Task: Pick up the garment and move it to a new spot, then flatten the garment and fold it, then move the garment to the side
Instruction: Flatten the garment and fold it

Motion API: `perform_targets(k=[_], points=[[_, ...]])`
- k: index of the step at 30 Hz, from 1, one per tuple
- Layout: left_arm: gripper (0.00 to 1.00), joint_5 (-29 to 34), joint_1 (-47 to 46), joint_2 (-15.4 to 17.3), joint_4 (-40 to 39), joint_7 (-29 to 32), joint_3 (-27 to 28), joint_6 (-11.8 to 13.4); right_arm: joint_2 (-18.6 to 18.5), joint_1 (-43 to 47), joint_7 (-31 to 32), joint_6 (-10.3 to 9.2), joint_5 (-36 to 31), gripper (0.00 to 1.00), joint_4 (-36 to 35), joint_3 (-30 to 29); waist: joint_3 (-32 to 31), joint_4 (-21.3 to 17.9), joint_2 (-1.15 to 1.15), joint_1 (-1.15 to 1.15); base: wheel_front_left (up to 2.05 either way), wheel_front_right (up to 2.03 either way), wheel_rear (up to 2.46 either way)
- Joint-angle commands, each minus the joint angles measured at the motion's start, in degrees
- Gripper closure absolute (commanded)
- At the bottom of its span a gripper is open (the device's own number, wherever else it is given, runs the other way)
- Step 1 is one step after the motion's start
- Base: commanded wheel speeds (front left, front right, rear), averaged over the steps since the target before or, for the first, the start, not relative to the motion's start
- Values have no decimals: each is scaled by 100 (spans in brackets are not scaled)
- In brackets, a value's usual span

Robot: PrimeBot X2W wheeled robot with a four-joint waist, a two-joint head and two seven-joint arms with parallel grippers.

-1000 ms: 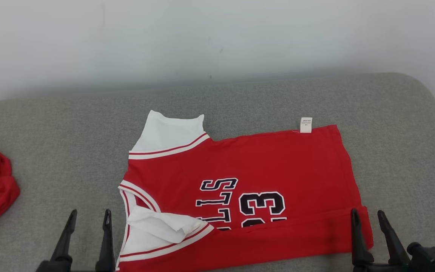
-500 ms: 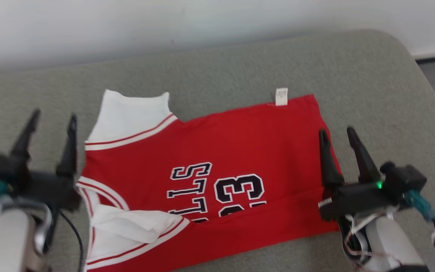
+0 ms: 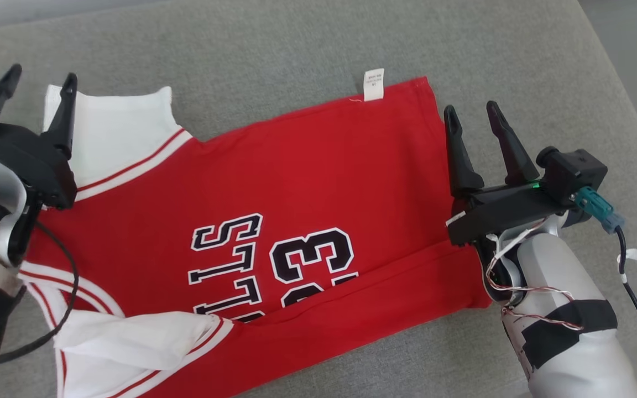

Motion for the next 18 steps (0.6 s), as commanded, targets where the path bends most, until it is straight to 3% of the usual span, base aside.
perform_targets(k=[1, 18], points=[[0, -62, -208, 80, 230, 139, -147, 9, 6, -117, -6, -9, 45, 0, 74, 70, 255, -197, -1, -2, 0, 0, 0], [0, -605, -825, 202, 1393, 846, -609, 10, -74, -244, -6, -9, 237, 0, 220, 246, 372, -283, -1, -2, 0, 0, 0]])
